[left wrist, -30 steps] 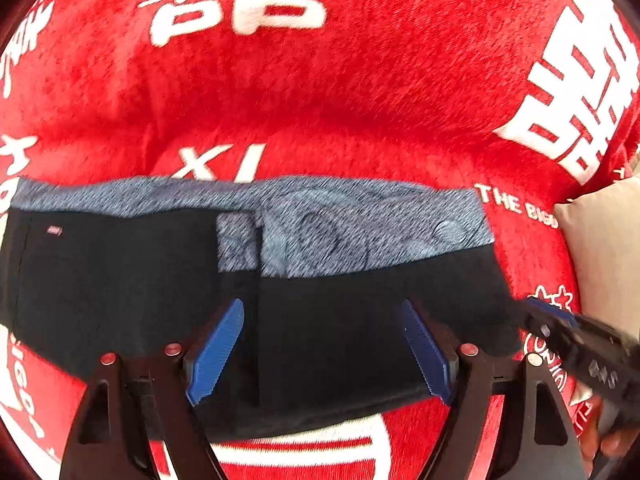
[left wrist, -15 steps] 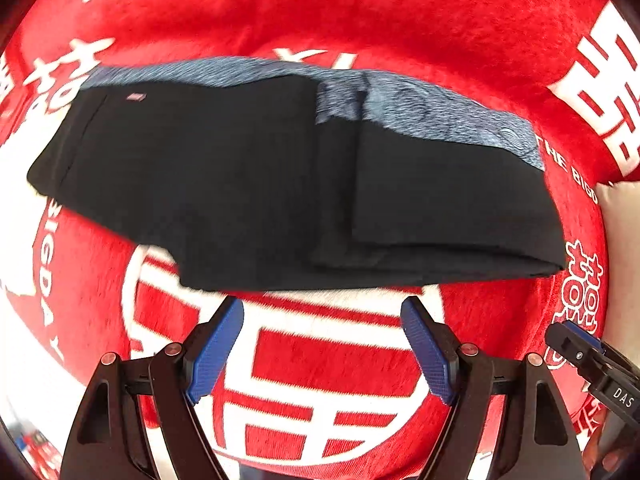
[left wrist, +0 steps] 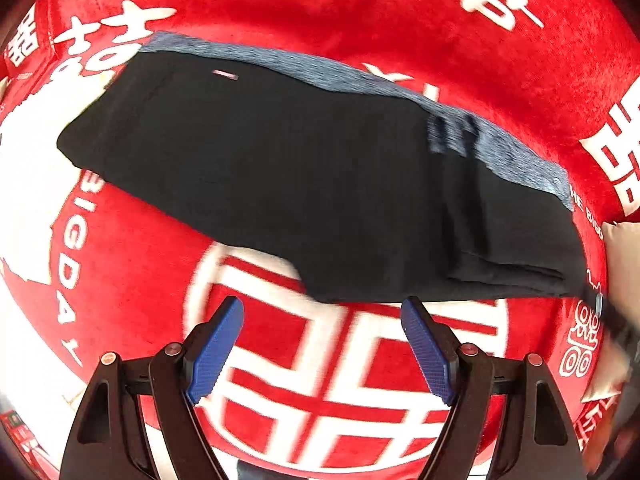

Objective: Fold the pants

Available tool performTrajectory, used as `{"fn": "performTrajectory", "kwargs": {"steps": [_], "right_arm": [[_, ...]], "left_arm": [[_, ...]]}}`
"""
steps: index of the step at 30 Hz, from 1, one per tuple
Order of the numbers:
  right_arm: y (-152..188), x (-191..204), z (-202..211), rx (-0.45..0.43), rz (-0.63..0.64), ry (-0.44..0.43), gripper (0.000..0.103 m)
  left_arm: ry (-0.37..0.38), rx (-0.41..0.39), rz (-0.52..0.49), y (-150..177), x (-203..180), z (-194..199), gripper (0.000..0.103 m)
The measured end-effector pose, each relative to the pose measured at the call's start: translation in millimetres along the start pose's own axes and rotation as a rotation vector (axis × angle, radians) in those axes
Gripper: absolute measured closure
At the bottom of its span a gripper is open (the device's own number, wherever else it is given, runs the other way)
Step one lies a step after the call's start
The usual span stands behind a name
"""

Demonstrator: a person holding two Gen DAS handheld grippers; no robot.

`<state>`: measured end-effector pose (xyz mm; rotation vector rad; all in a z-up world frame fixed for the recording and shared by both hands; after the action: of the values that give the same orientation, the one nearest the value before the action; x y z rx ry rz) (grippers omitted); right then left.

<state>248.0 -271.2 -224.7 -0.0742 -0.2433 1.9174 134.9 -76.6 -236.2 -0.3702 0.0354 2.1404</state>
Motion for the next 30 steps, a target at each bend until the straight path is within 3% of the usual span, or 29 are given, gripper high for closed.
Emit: {"fn": "performTrajectory", "kwargs": {"steps": [3, 6, 8, 9, 11, 12, 15, 20, 23, 24, 25, 27, 30], "right_arm": [[-44, 43, -14, -0.067, 0.059, 0.048, 0.037], [-75, 72, -40, -0.067, 0.072, 0.078, 0.037], [-86, 86, -62, -0.041, 0.098, 0.123, 0.057], [-85, 90, -73, -0.007, 0.110, 0.135, 0.087], [-82, 90, -79, 0.033, 0.055, 0.118, 0.088], [-82, 88, -74, 0.031, 0.047, 0.105, 0.096], [-77, 98, -55, 0.022, 0.049, 0.029, 0.096], [-63, 111, -79, 0.074, 0.116, 0.070, 0.096], [-66, 114, -75, 0.064, 0.100, 0.049, 0.088], [-66, 114, -69, 0.068, 0.096, 0.031, 0.082], [-66, 113, -64, 0.071, 0.093, 0.015, 0.069], [-62, 105, -40, 0.045, 0.087, 0.009, 0.057], [-47, 94, -18, 0.010, 0.093, 0.032, 0.057]], "left_arm": [[0.013, -0.023, -0.029, -8, 18, 10, 0.022], [0.027, -0.041, -0.041, -18, 31, 13, 0.022], [0.038, -0.053, -0.036, -24, 41, 13, 0.022], [0.041, -0.057, -0.031, -27, 45, 13, 0.022], [0.060, -0.066, -0.010, -33, 52, 14, 0.022], [0.070, -0.075, 0.000, -35, 55, 17, 0.022], [0.084, -0.103, 0.014, -43, 64, 23, 0.022], [0.075, -0.100, 0.056, -50, 78, 13, 0.022], [0.059, -0.102, 0.069, -51, 86, 11, 0.022], [0.058, -0.099, 0.072, -50, 87, 11, 0.022], [0.057, -0.096, 0.076, -50, 89, 13, 0.022], [0.053, -0.100, 0.078, -49, 92, 16, 0.022], [0.044, -0.109, 0.081, -48, 99, 21, 0.022]]}}
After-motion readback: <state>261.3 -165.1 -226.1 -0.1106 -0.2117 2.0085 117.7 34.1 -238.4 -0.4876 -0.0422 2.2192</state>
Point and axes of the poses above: each gripper's, at about its wrist camera, not at the fingertips, and z roughly against the way its jaws point, x to its left, y to its underside, the point moved 10 cm from there along -z, roughly the way its jaws point, and after that the axes turned 11 degrees about y, right-handed, at the moved point
